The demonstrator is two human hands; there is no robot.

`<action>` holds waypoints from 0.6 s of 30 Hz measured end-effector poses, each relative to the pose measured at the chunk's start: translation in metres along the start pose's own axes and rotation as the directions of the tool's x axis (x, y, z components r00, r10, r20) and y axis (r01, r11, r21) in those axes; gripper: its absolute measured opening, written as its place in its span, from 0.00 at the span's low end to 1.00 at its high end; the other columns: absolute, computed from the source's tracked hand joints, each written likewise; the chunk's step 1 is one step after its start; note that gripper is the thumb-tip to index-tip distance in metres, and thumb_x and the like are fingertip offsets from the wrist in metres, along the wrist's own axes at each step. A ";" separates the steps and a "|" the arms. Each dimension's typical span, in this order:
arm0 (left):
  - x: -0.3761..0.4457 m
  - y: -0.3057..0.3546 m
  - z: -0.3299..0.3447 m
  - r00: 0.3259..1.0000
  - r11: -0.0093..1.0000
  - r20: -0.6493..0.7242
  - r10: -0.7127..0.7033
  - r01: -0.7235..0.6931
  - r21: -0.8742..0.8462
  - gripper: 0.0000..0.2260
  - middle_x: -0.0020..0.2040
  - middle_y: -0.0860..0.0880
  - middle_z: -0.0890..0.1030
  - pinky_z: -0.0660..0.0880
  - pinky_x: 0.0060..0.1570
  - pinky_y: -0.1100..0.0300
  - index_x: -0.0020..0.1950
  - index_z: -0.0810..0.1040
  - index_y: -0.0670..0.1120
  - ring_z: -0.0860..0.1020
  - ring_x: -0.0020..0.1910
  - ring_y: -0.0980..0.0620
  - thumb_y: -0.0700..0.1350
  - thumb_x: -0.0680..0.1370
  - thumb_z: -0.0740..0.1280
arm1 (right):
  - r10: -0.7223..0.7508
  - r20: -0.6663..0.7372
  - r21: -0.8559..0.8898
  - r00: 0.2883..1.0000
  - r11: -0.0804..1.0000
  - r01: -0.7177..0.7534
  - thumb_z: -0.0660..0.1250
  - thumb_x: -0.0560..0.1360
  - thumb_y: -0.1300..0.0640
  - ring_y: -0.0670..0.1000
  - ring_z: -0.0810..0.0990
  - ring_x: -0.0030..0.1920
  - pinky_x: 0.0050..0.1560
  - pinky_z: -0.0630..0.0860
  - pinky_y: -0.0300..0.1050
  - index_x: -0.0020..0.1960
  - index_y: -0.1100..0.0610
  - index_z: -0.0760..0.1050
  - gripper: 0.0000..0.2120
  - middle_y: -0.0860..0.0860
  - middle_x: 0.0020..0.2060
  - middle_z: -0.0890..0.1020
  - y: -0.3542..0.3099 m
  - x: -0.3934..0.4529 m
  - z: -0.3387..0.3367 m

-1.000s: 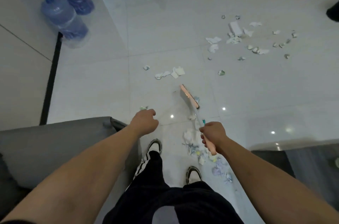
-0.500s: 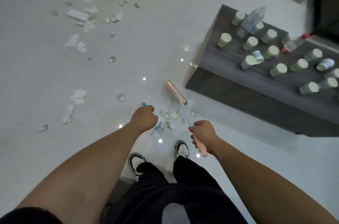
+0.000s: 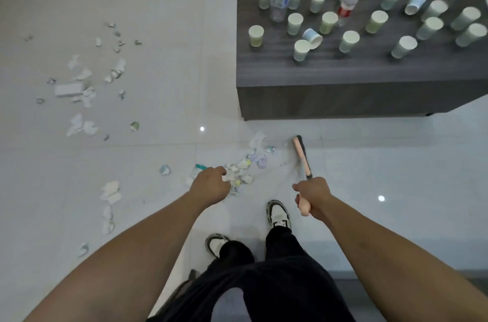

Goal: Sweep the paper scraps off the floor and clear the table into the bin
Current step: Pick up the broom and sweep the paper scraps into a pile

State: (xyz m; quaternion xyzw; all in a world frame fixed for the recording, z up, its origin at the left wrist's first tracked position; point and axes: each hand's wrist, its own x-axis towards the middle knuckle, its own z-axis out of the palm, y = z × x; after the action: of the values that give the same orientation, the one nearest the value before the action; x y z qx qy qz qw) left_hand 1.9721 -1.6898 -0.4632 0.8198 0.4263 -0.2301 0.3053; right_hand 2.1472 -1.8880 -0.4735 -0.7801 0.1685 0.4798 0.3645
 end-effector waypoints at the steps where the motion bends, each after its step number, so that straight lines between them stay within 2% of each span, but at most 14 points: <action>1: -0.002 -0.003 0.002 1.000 1.000 0.001 -0.021 0.021 0.013 0.21 0.64 0.45 0.75 0.66 0.50 0.60 0.69 0.72 0.48 0.73 0.62 0.46 0.48 0.76 0.63 | 0.010 0.024 0.010 1.000 1.000 -0.010 0.64 0.75 0.70 0.56 0.75 0.28 0.28 0.72 0.43 0.51 0.73 0.74 0.07 0.62 0.39 0.76 -0.002 0.000 0.008; 2: -0.004 -0.007 0.003 0.999 0.999 0.002 -0.042 0.041 0.027 0.21 0.64 0.45 0.76 0.66 0.49 0.60 0.69 0.72 0.48 0.73 0.61 0.46 0.48 0.76 0.63 | 0.009 0.054 0.003 0.998 1.000 -0.009 0.63 0.75 0.70 0.56 0.76 0.28 0.31 0.74 0.45 0.46 0.69 0.72 0.01 0.62 0.40 0.76 -0.006 -0.002 0.019; 4: -0.009 -0.015 0.006 0.997 0.996 0.001 -0.082 0.082 0.037 0.21 0.63 0.45 0.76 0.68 0.50 0.59 0.68 0.72 0.48 0.74 0.60 0.46 0.48 0.75 0.63 | 0.015 0.117 -0.019 0.993 1.000 -0.012 0.62 0.76 0.70 0.55 0.77 0.28 0.36 0.75 0.48 0.40 0.61 0.66 0.09 0.60 0.38 0.74 -0.010 -0.004 0.042; 5: -0.012 -0.018 0.007 0.994 0.994 -0.003 -0.106 0.106 0.027 0.21 0.63 0.46 0.76 0.68 0.51 0.58 0.68 0.72 0.49 0.74 0.60 0.46 0.48 0.75 0.64 | 0.017 0.161 -0.024 0.987 1.000 -0.014 0.61 0.77 0.69 0.54 0.77 0.28 0.36 0.74 0.48 0.41 0.60 0.65 0.09 0.59 0.37 0.74 -0.014 -0.008 0.053; 7: -0.018 -0.026 0.008 0.988 0.988 -0.020 -0.153 0.153 0.000 0.21 0.63 0.46 0.76 0.68 0.52 0.58 0.68 0.72 0.49 0.73 0.61 0.47 0.48 0.75 0.64 | 0.022 0.248 -0.051 0.969 0.999 -0.010 0.60 0.77 0.69 0.54 0.75 0.25 0.32 0.73 0.45 0.47 0.62 0.68 0.04 0.59 0.35 0.73 -0.019 -0.016 0.073; 10: -0.026 -0.037 0.007 0.977 0.978 -0.048 -0.206 0.204 -0.039 0.21 0.64 0.46 0.75 0.68 0.53 0.58 0.69 0.72 0.49 0.73 0.62 0.47 0.48 0.75 0.63 | 0.047 0.342 -0.068 0.938 0.997 -0.025 0.62 0.76 0.69 0.52 0.73 0.24 0.23 0.70 0.38 0.55 0.67 0.73 0.08 0.58 0.34 0.74 -0.027 -0.021 0.085; 14: -0.035 -0.049 0.006 0.966 0.969 -0.082 -0.243 0.238 -0.070 0.21 0.64 0.45 0.75 0.67 0.51 0.59 0.69 0.72 0.48 0.72 0.63 0.46 0.47 0.76 0.63 | 0.075 0.422 -0.082 0.903 0.996 -0.044 0.67 0.77 0.66 0.48 0.71 0.20 0.19 0.66 0.36 0.49 0.66 0.75 0.03 0.56 0.30 0.74 -0.044 -0.027 0.077; 18: -0.040 -0.053 0.009 0.947 0.948 -0.100 -0.304 0.290 -0.133 0.21 0.66 0.45 0.74 0.66 0.51 0.60 0.69 0.72 0.48 0.71 0.64 0.46 0.47 0.76 0.63 | 0.071 0.398 -0.119 0.915 0.993 -0.025 0.67 0.76 0.67 0.49 0.69 0.22 0.20 0.65 0.36 0.41 0.65 0.75 0.05 0.56 0.28 0.73 -0.048 -0.038 0.083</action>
State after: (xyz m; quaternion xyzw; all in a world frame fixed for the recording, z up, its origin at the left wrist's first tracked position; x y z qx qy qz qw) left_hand 1.9058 -1.6947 -0.4607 0.7392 0.5753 -0.1987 0.2884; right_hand 2.1057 -1.7982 -0.4436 -0.6799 0.0822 0.6469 0.3355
